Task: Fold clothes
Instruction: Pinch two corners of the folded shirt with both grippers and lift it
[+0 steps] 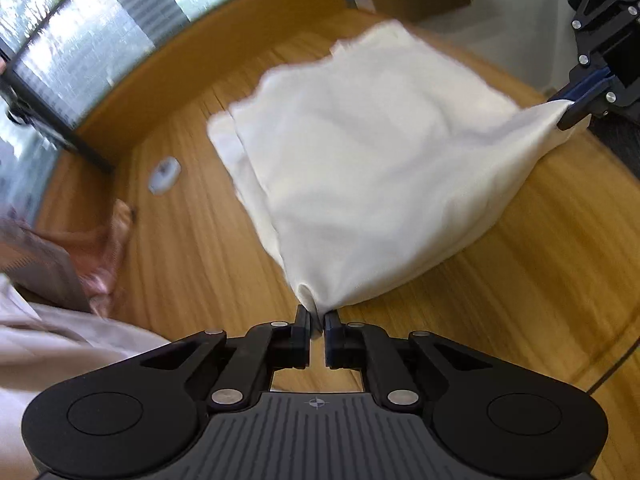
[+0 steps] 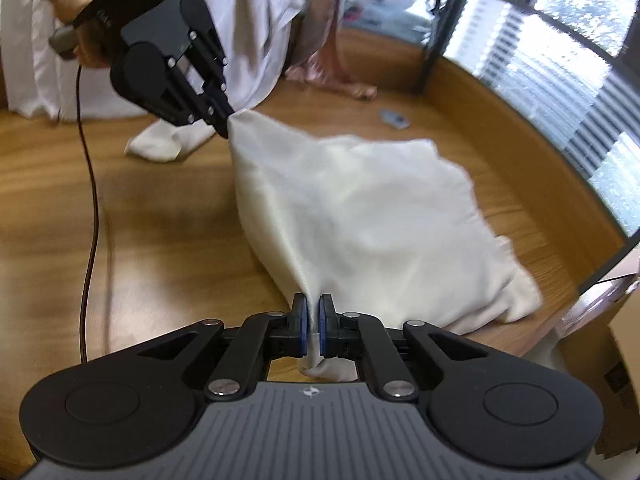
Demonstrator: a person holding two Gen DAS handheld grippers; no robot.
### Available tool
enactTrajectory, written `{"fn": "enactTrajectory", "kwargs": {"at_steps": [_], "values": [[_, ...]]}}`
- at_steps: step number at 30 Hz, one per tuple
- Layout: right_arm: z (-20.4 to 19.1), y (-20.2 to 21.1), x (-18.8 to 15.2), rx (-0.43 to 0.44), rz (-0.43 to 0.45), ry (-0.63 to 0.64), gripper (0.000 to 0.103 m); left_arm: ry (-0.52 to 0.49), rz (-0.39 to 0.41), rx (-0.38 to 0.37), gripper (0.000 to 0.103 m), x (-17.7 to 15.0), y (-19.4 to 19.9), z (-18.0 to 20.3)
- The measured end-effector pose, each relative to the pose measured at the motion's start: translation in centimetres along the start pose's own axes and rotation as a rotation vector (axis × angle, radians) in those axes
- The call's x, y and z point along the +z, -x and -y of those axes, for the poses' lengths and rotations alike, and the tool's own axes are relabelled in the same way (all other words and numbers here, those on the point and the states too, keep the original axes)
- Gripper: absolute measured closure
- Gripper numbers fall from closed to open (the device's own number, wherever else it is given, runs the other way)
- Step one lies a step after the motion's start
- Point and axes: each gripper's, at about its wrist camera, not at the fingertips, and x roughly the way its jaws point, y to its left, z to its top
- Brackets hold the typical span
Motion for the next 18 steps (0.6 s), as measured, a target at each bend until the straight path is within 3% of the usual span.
{"fn": "enactTrajectory", "kwargs": {"at_steps": [10, 18], "values": [[9.3, 2.8, 3.5, -0.043, 0.070, -0.135, 0.097, 0.036, 0.147, 0.046, 0.096, 9.3, 1.3, -5.5], [20.4, -0.5, 4.4, -0.014, 0.075, -0.278, 0.097, 0.049, 0.137, 0.082, 0.096, 16.2, -2.9, -8.1]]}}
